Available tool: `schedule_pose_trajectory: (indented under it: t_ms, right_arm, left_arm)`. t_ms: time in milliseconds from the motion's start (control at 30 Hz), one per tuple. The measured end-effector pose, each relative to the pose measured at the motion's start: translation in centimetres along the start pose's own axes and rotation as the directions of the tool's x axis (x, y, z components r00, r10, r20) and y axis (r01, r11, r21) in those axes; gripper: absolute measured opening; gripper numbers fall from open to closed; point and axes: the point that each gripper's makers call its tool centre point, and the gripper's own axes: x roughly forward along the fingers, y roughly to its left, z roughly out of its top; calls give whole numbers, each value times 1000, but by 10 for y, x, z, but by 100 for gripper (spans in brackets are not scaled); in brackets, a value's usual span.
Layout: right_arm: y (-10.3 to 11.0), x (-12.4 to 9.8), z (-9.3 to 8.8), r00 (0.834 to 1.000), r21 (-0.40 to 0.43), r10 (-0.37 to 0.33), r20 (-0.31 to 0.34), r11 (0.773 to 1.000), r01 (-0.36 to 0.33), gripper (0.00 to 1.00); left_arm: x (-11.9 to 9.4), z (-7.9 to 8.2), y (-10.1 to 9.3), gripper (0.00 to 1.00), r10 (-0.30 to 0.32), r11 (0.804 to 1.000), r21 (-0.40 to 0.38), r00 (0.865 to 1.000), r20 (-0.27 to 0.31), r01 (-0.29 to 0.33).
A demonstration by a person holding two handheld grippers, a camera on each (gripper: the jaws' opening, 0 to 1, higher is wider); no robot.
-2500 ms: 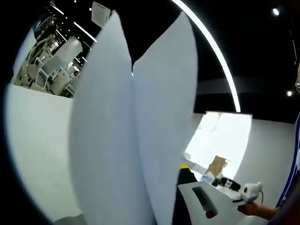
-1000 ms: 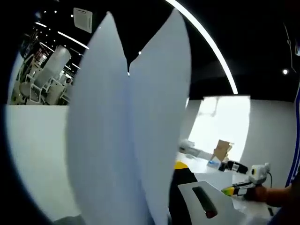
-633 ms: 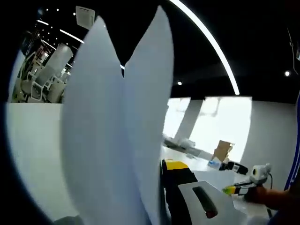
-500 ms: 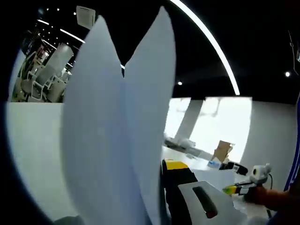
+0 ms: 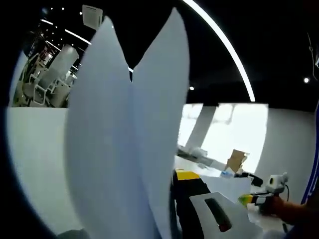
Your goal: Organize the stack of printing papers by aligning and flattening the scattered papers on the table
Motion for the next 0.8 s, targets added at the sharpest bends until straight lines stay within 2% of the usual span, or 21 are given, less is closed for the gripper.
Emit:
schedule_pose_trajectory:
  t_ms: [633,800]
  right_arm:
    - [3,-1,21,998,8,36,43,999,-37,0]
    - [4,-3,34,997,0,45,59,999,-45,0]
  left_arm:
    - [-1,-2,-4,8,1,1000,10,1000,-6,-1]
    - [0,-8,-9,8,0,998,59,1000,-26,2]
